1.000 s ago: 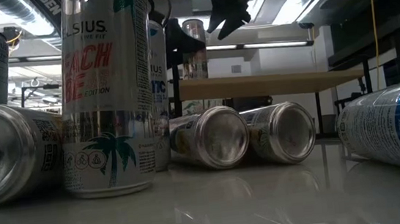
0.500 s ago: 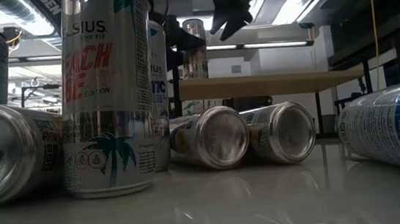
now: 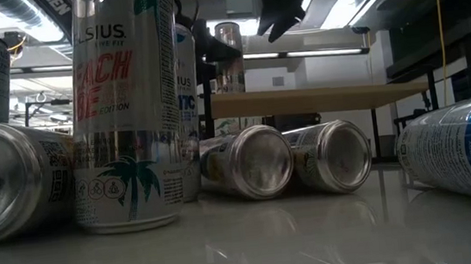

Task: Place canned beverage on shelf
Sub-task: Put the orange soda can on the shelf aligned with the other orange soda can, then put the right orange soda can on the shelf aligned with the other orange soda cans

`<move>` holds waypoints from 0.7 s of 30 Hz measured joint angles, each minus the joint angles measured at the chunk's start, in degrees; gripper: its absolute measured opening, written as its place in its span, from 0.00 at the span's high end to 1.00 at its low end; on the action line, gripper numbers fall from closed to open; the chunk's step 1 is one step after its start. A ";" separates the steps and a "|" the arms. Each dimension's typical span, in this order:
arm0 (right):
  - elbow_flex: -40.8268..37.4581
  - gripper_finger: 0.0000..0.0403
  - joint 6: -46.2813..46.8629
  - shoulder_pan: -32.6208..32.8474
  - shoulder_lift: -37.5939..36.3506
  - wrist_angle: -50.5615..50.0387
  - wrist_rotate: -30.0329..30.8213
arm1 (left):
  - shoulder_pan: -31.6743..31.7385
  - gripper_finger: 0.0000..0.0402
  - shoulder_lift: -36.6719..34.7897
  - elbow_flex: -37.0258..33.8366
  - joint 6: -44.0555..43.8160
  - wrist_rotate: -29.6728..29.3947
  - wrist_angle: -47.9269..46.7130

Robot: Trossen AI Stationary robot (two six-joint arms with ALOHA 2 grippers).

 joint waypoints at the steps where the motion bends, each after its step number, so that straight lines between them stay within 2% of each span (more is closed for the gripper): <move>1: 0.00 0.16 0.02 0.00 -0.42 -0.42 0.02 | 0.01 0.16 -0.37 -0.01 0.09 -0.06 -0.62; 4: 0.00 0.16 0.02 0.00 -1.68 -0.61 -0.04 | 0.03 0.16 -1.85 0.01 0.58 -0.39 -2.29; 12: 0.00 0.16 0.04 0.06 -4.89 -2.23 -0.50 | 0.11 0.16 -8.04 0.01 0.82 -0.21 -14.29; 21: 0.00 0.16 0.57 6.35 -7.31 -3.21 0.61 | 0.09 0.16 -18.16 0.05 0.81 0.00 -33.10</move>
